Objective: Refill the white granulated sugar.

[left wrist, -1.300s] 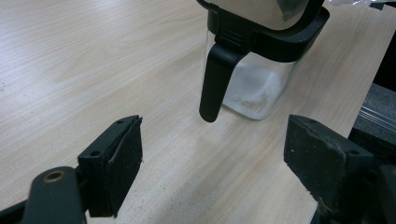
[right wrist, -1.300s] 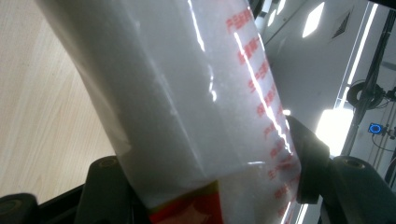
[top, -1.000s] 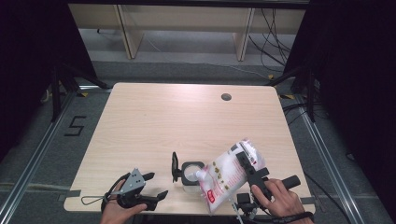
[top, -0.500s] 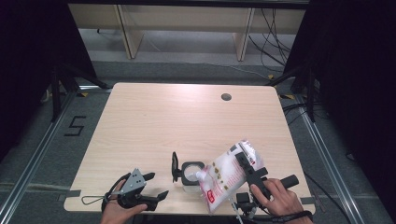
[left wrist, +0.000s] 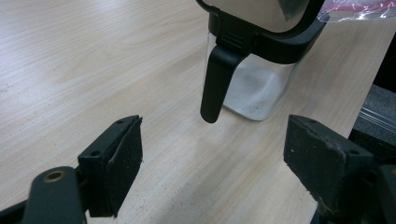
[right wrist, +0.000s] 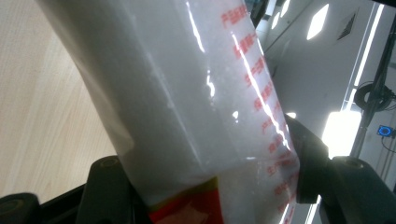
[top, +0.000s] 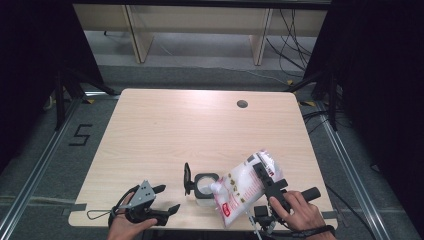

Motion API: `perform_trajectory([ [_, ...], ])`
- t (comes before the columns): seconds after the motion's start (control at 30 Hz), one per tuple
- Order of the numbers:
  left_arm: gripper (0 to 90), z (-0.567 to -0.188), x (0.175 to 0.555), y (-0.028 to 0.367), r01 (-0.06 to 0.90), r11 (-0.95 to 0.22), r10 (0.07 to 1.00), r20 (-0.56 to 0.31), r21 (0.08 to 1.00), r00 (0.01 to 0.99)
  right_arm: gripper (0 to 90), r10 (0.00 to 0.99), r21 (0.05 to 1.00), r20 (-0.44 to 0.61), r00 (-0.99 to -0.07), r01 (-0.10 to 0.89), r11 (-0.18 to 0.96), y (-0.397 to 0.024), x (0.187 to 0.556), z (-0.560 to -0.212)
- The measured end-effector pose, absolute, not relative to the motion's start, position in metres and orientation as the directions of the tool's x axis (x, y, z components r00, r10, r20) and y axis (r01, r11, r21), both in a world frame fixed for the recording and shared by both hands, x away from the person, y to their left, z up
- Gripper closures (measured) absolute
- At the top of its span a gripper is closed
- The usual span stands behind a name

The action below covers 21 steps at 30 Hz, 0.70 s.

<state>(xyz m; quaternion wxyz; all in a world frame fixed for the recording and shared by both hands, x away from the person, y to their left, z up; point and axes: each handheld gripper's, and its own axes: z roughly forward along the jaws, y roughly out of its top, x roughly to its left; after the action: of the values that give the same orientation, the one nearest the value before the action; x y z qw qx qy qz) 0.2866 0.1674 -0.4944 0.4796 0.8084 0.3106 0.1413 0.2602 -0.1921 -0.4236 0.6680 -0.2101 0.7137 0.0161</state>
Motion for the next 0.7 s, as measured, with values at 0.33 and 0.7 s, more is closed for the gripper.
perform_trajectory([
  [0.33,19.0,-0.4944,0.2865,0.1674,0.368,-0.347,0.638,-0.07,0.863,0.767,42.0,-0.26,-0.232,-0.964,-0.049,-0.316,0.92,-0.1949,0.2627,-0.4268],
  [0.7,19.0,-0.4951,0.2852,0.166,0.388,-0.317,0.651,-0.099,0.866,0.753,42.6,-0.263,-0.233,-0.963,-0.053,-0.32,0.918,-0.196,0.2654,-0.4281],
])
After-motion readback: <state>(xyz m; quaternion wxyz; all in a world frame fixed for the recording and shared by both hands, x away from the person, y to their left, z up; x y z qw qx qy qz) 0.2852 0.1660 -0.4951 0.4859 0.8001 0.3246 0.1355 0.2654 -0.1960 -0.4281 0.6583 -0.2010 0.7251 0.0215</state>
